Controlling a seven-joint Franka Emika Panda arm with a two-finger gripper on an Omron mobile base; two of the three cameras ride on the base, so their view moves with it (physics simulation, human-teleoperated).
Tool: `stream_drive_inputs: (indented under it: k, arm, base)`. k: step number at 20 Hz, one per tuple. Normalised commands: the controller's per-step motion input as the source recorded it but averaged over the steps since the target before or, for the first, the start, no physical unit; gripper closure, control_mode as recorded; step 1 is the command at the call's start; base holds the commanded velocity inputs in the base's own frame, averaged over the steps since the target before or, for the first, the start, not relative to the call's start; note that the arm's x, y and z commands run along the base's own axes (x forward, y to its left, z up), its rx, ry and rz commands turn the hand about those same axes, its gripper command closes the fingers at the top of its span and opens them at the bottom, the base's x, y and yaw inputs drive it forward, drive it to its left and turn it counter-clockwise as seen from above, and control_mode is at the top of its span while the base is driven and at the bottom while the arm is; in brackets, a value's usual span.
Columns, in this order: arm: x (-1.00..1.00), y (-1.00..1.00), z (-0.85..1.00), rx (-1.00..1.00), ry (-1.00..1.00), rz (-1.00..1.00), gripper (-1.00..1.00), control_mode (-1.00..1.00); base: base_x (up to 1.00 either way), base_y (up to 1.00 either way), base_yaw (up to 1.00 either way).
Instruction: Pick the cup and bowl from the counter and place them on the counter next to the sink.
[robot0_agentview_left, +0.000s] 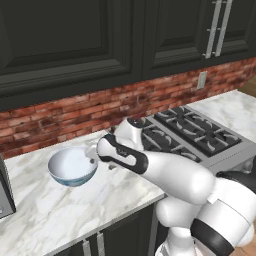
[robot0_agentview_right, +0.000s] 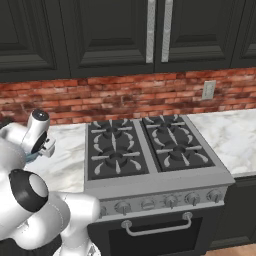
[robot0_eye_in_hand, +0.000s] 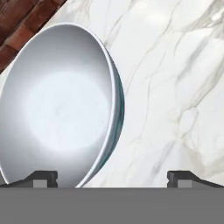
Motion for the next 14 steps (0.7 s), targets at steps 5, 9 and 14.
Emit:
stream_drive_inputs:
  k: [5,9,14]
  arm:
    - [0.14,0.11,-0.18,0.00,0.00,0.00,-1.00,-1.00]
    - [0.13,0.11,-0.22,0.00,0.00,0.00,-1.00,-1.00]
    - [0.13,0.10,-0.16,0.00,0.00,0.00,-1.00,-1.00]
  base:
    - [0.00,0.00,0.00]
    - [0.00,0.00,0.00]
    - [0.00,0.00,0.00]
